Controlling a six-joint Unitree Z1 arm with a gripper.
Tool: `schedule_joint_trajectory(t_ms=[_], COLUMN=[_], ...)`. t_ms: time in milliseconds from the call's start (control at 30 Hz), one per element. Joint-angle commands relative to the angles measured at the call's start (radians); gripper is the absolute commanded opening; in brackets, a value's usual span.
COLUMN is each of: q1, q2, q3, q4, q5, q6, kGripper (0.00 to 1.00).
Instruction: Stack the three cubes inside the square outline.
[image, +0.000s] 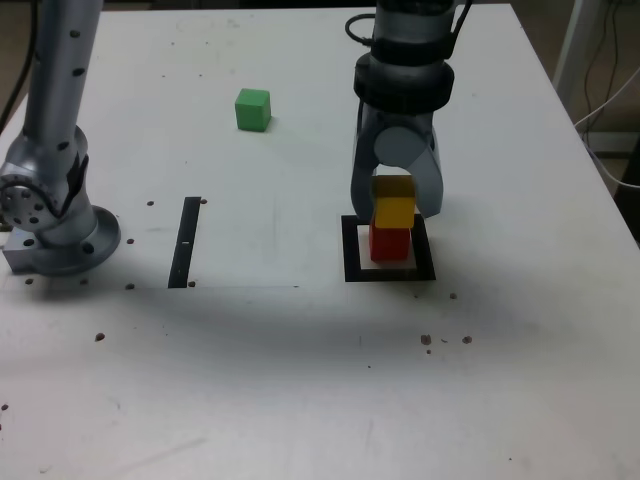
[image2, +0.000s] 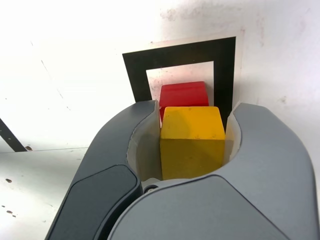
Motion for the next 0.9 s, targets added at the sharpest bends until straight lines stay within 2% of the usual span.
schedule_joint_trajectory(t_ms=[0, 267, 333, 367, 467, 533, 867], q1=[-0.003, -0.006, -0.008, -0.008, -0.009, -0.009, -0.009], q2=[0.004, 0.002, 0.002, 0.002, 0.002, 0.002, -0.005], q3=[0.004, 0.007, 0.009, 0.011, 0.019, 0.025, 0.030], q4=[-0.001, 0.001, -0.001, -0.002, -0.004, -0.004, -0.007], q5=[-0.002, -0.002, -0.002, -0.002, -0.003, -0.003, 0.000], q6=[-0.002, -0.002, 0.003, 0.006, 0.014, 0.016, 0.017], kGripper=[0.32, 0.34, 0.47, 0.59, 0.88, 0.98, 0.99])
